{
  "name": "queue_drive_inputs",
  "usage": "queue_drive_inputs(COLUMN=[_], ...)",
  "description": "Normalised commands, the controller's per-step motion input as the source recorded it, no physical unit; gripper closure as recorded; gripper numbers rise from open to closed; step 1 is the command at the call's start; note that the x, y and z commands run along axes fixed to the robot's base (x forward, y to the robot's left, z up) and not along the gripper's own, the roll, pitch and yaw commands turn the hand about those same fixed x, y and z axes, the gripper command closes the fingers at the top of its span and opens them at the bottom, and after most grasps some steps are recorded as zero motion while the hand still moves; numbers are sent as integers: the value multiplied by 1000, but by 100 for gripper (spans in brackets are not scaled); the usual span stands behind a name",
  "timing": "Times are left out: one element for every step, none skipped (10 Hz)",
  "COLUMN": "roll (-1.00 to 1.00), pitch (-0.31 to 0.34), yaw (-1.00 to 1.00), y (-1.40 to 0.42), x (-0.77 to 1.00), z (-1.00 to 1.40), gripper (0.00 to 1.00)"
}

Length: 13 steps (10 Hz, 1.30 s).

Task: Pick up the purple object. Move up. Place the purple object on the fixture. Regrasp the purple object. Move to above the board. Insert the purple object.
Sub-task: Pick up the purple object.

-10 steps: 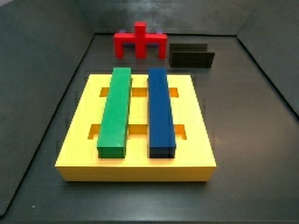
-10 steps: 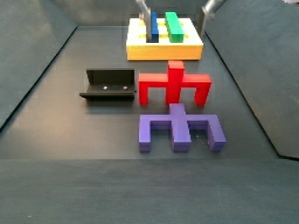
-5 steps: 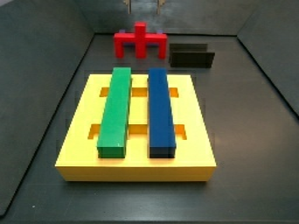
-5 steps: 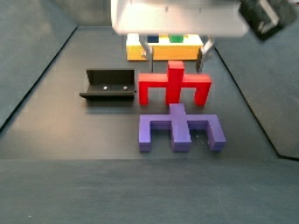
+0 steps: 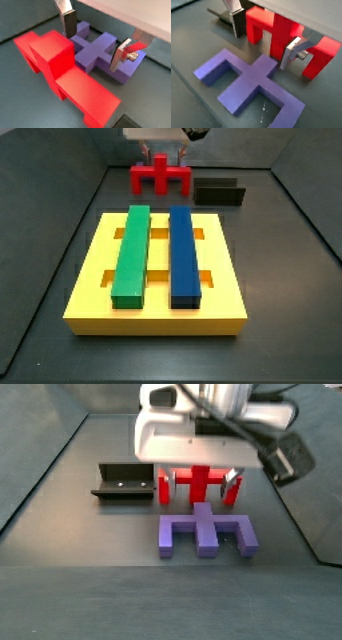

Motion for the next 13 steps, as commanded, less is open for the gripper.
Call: queue_drive_inputs(roll=[-113,-39,-41,-40,-40,-26,-14,0,0,0,0,0,0], pitch=[-129,-91,-46,-30,-51,-49,-34,0,0,0,0,0,0], yaw=[-20,-14,0,0,0,0,0,0,0,0,0,0,0], y=[49,91,26,34,17,29,49,120,103,43,0,0,0], x=[0,-140,0,0,0,0,0,0,0,0,0,0,0], z=[-477,-291,-191,-211,-294,-320,-271,-186,-126,-91,0,0,0], gripper=[0,0,0,0,0,0,0,0,0,0,0,100,100])
